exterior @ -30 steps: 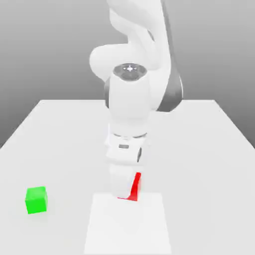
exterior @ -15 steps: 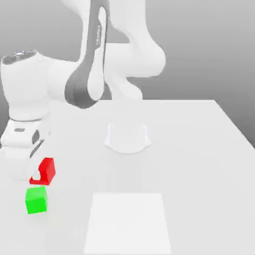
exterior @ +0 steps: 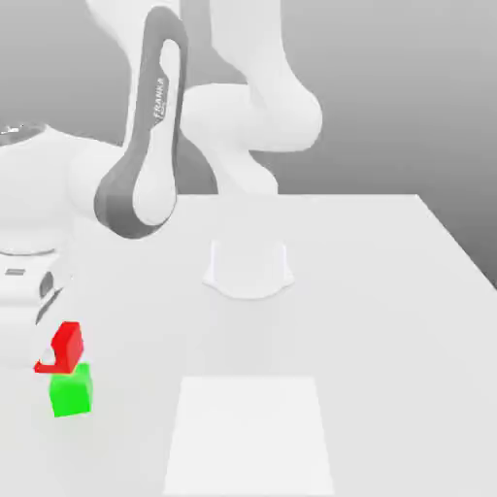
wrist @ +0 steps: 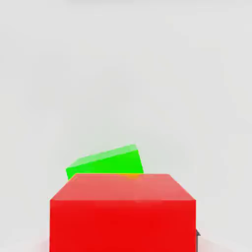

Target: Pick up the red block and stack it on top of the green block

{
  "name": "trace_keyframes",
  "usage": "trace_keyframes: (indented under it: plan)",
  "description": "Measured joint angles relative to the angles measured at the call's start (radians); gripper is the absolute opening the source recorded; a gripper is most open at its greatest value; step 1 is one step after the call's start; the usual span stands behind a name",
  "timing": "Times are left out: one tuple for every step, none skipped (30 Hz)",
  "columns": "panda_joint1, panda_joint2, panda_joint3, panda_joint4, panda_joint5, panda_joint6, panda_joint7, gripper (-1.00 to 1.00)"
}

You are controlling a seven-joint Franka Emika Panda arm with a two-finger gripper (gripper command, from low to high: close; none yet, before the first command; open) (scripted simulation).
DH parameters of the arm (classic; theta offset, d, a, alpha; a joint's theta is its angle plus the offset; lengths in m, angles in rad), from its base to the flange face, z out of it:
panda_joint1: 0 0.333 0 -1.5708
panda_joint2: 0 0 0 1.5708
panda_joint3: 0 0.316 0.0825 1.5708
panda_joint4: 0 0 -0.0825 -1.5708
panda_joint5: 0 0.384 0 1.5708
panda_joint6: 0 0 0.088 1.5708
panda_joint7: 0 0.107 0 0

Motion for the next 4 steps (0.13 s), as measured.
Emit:
trace_keyframes:
  plan:
    - [-0.008,0.019,0.012,-0.001,0.021,0.015,-0.015,-1.00]
    - [-0.020,0.034,0.025,-0.002,0.035,0.028,-0.025,1.00]
    - [-0.020,0.034,0.025,-0.002,0.035,0.028,-0.025,1.00]
    - [-0.020,0.034,0.025,-0.002,0.035,0.028,-0.025,1.00]
